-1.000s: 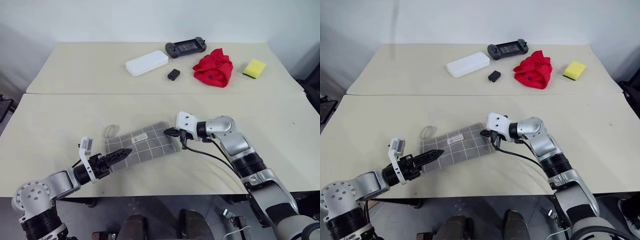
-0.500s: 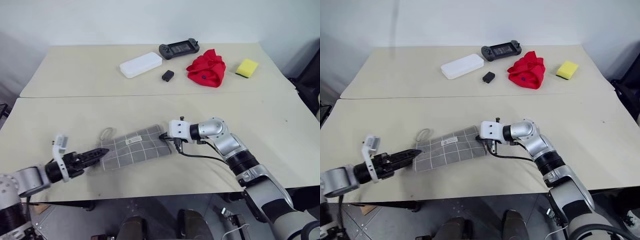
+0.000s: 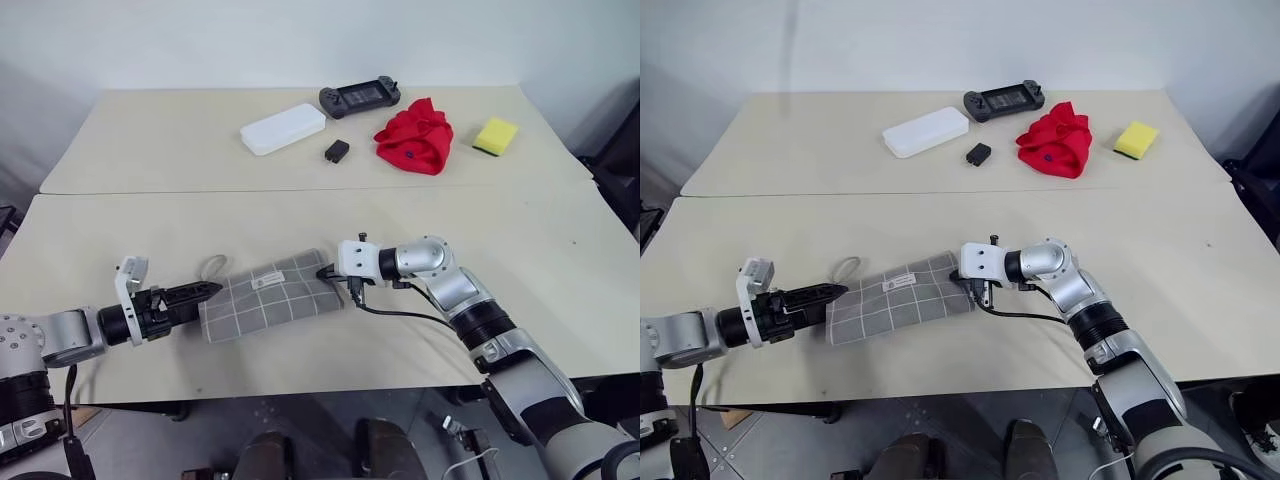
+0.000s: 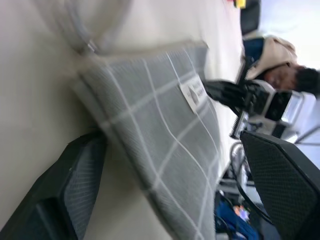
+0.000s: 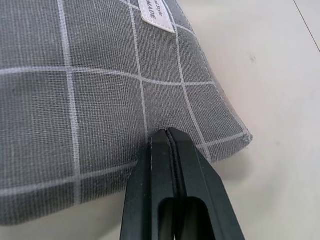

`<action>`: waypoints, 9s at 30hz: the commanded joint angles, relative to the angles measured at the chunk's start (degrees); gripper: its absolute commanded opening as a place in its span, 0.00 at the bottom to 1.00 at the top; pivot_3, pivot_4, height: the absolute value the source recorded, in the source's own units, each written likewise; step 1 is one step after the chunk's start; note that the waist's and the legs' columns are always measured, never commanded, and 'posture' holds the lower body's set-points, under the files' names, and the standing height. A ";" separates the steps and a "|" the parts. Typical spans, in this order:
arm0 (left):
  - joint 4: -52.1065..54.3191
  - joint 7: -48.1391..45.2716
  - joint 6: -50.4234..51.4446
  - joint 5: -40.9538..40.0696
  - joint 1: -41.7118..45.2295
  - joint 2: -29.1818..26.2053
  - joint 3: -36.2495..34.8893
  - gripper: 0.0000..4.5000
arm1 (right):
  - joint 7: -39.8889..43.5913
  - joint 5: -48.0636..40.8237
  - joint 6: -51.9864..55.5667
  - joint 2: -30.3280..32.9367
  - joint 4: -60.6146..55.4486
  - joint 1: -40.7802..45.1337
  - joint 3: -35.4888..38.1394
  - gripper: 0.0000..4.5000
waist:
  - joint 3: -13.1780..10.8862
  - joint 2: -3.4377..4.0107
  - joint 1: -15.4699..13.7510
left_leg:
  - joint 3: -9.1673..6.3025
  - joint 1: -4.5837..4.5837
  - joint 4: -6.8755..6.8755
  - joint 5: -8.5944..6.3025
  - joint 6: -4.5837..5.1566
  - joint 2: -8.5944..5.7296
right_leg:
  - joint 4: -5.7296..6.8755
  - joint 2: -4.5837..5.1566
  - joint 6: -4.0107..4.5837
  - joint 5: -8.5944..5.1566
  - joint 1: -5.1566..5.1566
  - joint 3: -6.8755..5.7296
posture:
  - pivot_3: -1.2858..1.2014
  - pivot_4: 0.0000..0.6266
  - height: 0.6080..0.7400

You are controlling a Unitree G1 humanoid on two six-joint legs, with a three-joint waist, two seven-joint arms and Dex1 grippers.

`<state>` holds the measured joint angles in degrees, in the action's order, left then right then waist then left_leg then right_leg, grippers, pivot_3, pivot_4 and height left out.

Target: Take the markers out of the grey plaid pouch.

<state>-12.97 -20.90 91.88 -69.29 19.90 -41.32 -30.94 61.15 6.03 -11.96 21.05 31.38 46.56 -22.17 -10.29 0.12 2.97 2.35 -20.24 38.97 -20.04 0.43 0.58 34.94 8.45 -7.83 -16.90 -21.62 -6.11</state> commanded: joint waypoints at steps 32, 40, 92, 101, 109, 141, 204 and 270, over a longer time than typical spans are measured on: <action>2.90 5.62 -2.14 -10.79 0.92 5.02 -2.16 0.01 | 12.85 -14.00 -6.73 1.49 -4.12 -3.29 6.40 0.00 | -0.23 -0.12 -1.09 | -0.03 -0.10 -0.08 -0.03 0.01 0.00 | -0.20 -0.01 0.00 0.00 -0.02 -0.07 | 0.52 0.24 1.00; 16.85 -11.29 -17.53 -3.48 -4.71 5.21 2.21 0.00 | 15.22 -24.58 5.06 4.75 -10.65 -4.54 14.20 0.51 | -0.32 -0.03 -1.24 | -0.03 -0.17 -0.21 -0.04 -0.02 0.03 | -0.45 -0.05 0.00 0.00 -0.04 -0.14 | 0.52 0.24 1.00; -3.79 -27.11 -135.93 62.57 -2.38 17.58 36.05 0.00 | 14.66 -48.38 85.63 12.84 -21.35 12.80 11.38 1.00 | -0.54 0.33 -3.96 | 0.28 -1.47 0.26 -0.07 0.50 -0.53 | -0.74 0.11 -0.51 0.36 -0.87 -0.50 | 0.52 0.24 1.00; -3.54 -26.22 -135.45 62.48 -2.43 17.33 36.50 0.00 | 12.13 -48.30 85.50 7.67 -21.51 12.85 10.75 1.00 | -0.54 0.33 -2.81 | 0.26 -1.47 0.26 -0.07 0.50 -0.54 | -0.72 0.12 -0.51 0.36 -0.86 -0.57 | 0.52 0.24 1.00; -3.25 -26.02 -134.49 61.94 -2.38 17.51 36.70 0.00 | 7.87 -48.75 84.49 3.51 -20.67 12.51 13.68 0.73 | -0.54 0.33 -2.72 | 0.26 -1.47 0.26 -0.07 0.50 -0.53 | -0.67 0.12 -0.51 0.36 -0.87 -0.59 | 0.52 0.24 1.00; 17.00 -36.48 -83.41 29.33 -8.69 13.46 31.37 0.00 | 10.02 -44.95 68.96 17.78 -2.22 14.68 27.38 0.00 | -0.54 0.32 -2.66 | 0.41 -1.43 0.29 -0.06 0.52 -0.55 | -0.59 0.13 -0.51 0.35 -0.87 -0.56 | 0.52 0.24 1.00; -4.57 -45.07 -111.75 48.93 2.41 26.60 33.99 0.00 | 13.46 -40.25 51.99 33.80 -47.50 -8.78 19.28 0.01 | -0.56 0.24 -4.51 | 0.77 -1.49 0.88 -0.14 0.66 -0.51 | -0.41 0.17 -0.60 0.42 -0.87 -0.35 | 0.52 0.24 1.00; -1.00 -36.52 -114.64 50.23 1.45 26.10 33.51 0.00 | 14.37 -11.46 39.99 23.56 -37.70 2.86 -0.13 0.76 | -0.56 0.24 -4.11 | 0.55 -1.76 1.13 -0.17 0.71 -0.54 | -0.31 0.16 -0.61 0.43 -0.91 -0.61 | 0.52 0.24 1.00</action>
<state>-16.08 -58.17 -22.59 -18.09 21.68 -15.36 2.92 75.73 -6.34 28.98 44.37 -6.29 49.92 -22.62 -10.85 0.36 -1.13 2.89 -22.00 40.10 -20.21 1.14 0.04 34.63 8.60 -8.43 -16.47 -22.53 -6.73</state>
